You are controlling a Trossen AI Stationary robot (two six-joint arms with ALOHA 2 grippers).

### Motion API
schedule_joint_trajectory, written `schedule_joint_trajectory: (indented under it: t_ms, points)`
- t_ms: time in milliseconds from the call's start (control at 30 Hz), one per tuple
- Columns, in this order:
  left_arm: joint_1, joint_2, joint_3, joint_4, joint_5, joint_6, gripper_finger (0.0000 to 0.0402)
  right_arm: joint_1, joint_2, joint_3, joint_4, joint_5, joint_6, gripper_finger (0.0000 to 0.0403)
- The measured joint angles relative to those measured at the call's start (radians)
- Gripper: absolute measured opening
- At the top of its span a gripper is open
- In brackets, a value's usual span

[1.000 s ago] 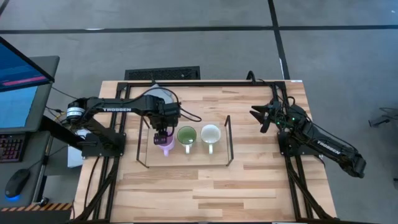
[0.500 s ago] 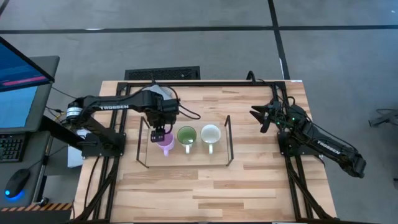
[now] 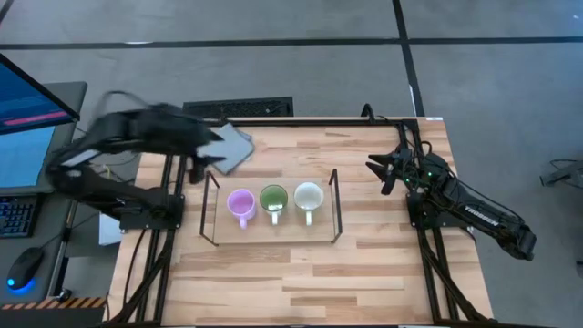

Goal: Stack small to large cups/mugs on shelf
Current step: Return to Home Position

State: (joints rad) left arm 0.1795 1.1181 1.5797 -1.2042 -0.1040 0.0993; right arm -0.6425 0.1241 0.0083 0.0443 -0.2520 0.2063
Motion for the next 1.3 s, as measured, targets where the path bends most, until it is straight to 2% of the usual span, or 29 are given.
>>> schedule_joint_trajectory:
  t_ms: [133,300,467,633,800,933,1000,1067,1300]
  points:
    - [0.0,-0.178,-0.068,0.175,-0.007,0.105,0.0242,-0.001,0.0,0.0,0.0,0.003,-0.054,0.0178]
    - [0.0,-0.356,-0.227,0.369,-0.112,0.178,0.0242,-0.001,0.0,0.0,-0.001,0.024,-0.064,0.0178]
    - [0.0,-0.499,-0.472,0.501,-0.289,0.166,0.0242,-0.001,0.0,0.0,-0.003,0.024,-0.084,0.0178]
    - [0.0,-0.633,-0.728,0.623,-0.321,0.155,0.0242,-0.001,0.0,0.0,-0.003,0.024,-0.085,0.0178]
    - [0.0,-0.78,-0.902,0.701,-0.403,0.13,0.0242,-0.001,0.0,0.0,-0.003,0.024,-0.087,0.0178]
    - [0.0,-0.911,-0.988,0.699,-0.426,0.075,0.0242,-0.001,0.0,0.0,-0.003,0.024,-0.136,0.0178]
    - [0.0,-0.964,-0.997,0.704,-0.429,0.03,0.0242,-0.001,0.0,0.0,-0.003,0.025,-0.147,0.0178]
    - [0.0,-1.01,-1.004,0.709,-0.475,-0.038,0.0242,-0.001,0.0,0.0,-0.003,0.025,-0.151,0.0178]
    - [0.0,-1.091,-1.144,0.817,-0.484,-0.006,0.0242,-0.001,0.0,0.0,-0.003,0.025,-0.151,0.0178]
